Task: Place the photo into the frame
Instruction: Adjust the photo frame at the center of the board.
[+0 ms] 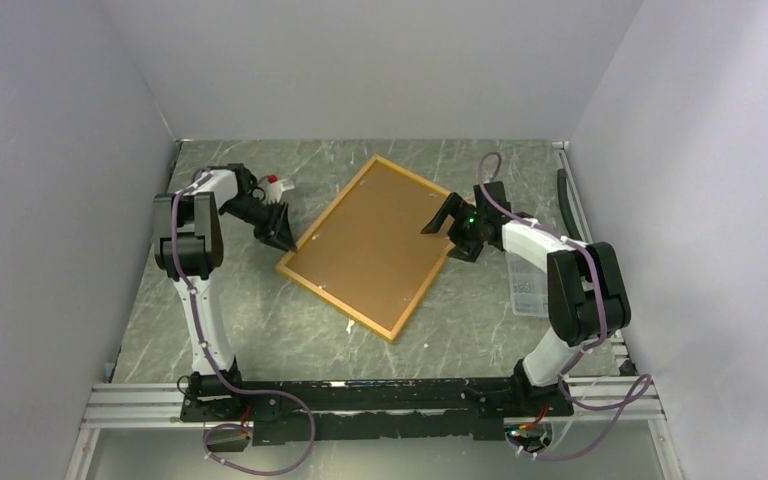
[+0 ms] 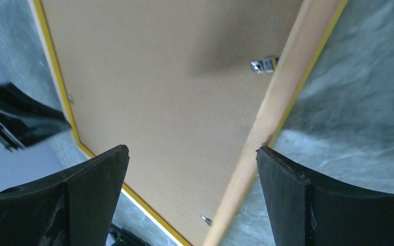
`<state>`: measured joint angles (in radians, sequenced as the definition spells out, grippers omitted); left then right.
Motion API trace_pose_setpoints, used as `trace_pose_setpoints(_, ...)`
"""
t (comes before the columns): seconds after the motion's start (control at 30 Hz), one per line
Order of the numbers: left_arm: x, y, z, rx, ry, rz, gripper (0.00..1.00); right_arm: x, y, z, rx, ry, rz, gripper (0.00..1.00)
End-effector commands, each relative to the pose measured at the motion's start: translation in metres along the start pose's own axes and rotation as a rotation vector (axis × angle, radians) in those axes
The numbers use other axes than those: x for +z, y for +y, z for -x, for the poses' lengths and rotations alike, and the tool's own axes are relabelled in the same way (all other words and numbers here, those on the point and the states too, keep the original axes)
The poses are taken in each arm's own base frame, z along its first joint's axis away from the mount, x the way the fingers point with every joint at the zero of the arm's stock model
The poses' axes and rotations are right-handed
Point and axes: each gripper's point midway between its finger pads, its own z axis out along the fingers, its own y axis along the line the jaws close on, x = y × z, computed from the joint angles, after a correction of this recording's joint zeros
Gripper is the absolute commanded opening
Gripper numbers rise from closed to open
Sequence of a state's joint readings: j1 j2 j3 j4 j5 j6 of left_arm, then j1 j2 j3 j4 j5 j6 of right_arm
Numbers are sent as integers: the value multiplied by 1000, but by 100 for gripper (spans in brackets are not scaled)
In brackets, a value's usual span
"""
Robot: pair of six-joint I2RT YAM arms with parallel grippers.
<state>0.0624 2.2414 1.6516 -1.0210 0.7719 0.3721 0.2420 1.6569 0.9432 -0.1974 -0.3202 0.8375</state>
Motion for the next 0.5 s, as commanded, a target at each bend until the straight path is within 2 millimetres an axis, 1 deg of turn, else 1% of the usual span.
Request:
trace_pose_setpoints(0.0, 15, -47, -47, 58, 152, -96, 33, -7, 12, 37, -34, -82, 27, 100)
trace_pose_setpoints(0.1, 22, -76, -71, 70, 213, -165, 35, -6, 7, 48, -29, -90, 9, 100)
trace_pose_setpoints(0.23, 27, -105, -92, 73, 247, -236, 38, -1, 5, 59, -39, -85, -6, 100)
trace_pose_setpoints(0.3, 28, -111, -97, 64, 249, -258, 40, 3, 5, 63, -43, -73, -4, 100)
trace_pose_setpoints(0.37, 28, -112, -99, 59, 247, -260, 43, 6, 6, 65, -46, -60, -11, 100)
trace_pose_setpoints(0.43, 27, -110, -98, 41, 234, -247, 45, 3, 9, 69, -50, -71, -14, 100)
trace_pose_setpoints(0.47, 26, -108, -94, 28, 215, -239, 46, -1, 15, 69, -59, -84, 3, 100)
